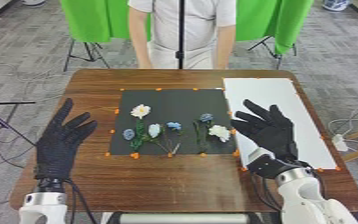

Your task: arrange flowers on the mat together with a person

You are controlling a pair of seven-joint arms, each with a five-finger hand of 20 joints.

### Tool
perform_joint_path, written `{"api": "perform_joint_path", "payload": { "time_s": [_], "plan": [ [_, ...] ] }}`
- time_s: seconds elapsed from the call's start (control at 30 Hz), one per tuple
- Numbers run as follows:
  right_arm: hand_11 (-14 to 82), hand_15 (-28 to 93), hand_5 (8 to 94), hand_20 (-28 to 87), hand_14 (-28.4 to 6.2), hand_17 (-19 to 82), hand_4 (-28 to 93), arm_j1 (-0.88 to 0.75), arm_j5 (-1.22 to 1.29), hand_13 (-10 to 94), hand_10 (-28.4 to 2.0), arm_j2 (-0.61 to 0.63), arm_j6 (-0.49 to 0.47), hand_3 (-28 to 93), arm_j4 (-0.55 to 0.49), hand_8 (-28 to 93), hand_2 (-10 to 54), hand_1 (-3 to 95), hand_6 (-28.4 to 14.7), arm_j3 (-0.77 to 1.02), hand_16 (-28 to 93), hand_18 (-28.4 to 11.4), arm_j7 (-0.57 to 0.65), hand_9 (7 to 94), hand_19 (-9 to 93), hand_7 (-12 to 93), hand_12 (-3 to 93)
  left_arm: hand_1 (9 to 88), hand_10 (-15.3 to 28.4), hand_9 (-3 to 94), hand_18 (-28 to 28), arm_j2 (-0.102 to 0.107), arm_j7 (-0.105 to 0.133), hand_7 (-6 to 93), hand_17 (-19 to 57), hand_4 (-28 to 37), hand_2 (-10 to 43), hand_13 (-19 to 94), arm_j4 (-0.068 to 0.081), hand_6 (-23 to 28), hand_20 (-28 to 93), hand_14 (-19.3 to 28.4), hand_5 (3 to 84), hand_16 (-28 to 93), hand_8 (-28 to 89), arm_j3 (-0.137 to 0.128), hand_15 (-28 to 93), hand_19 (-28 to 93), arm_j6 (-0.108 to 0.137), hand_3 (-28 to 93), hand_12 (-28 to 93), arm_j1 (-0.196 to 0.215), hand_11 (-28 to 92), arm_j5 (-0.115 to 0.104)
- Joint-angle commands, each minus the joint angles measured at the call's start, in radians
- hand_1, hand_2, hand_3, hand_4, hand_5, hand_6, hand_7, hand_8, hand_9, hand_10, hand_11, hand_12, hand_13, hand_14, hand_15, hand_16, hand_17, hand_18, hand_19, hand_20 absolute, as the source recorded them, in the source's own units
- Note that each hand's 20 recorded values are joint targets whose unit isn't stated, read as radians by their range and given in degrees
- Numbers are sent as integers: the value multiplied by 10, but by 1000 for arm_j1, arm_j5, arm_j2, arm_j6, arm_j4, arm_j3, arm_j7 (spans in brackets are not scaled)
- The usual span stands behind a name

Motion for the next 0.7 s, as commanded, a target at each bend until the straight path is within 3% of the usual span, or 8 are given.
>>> {"api": "perform_joint_path", "payload": {
  "time_s": [0.03, 0.13, 0.7],
  "plan": [
    [131, 336, 470, 167, -194, 72, -273, -13, -1, 382, -186, -3, 2, 752, -12, -128, 155, 124, -36, 3, 117, -184, -7, 493, 443, 141, 138, 212, 179, 347, 284, 1, -11, 108, -4, -283, 85, 292, -4, 38, -201, 244, 281, -69, -89, 6, 455, 675, 10, 728, 116, 14, 228, -5],
    [132, 336, 471, 167, -193, 72, -273, -13, 1, 382, -185, -3, -3, 752, -11, -129, 154, 124, -36, 3, 116, -184, -6, 493, 443, 141, 138, 212, 180, 347, 284, 8, -3, 108, -5, -283, 85, 293, -5, 38, -198, 243, 281, -70, -89, 8, 455, 676, 19, 727, 115, 16, 228, -9],
    [132, 335, 471, 167, -193, 72, -273, -7, -2, 382, -185, 0, -5, 752, -9, -128, 154, 124, -36, 0, 116, -183, 5, 496, 444, 140, 138, 211, 179, 349, 284, 9, 1, 110, -7, -283, 84, 294, -4, 39, -191, 244, 282, -71, -90, 12, 458, 679, 20, 730, 115, 20, 231, -9]
  ]
}}
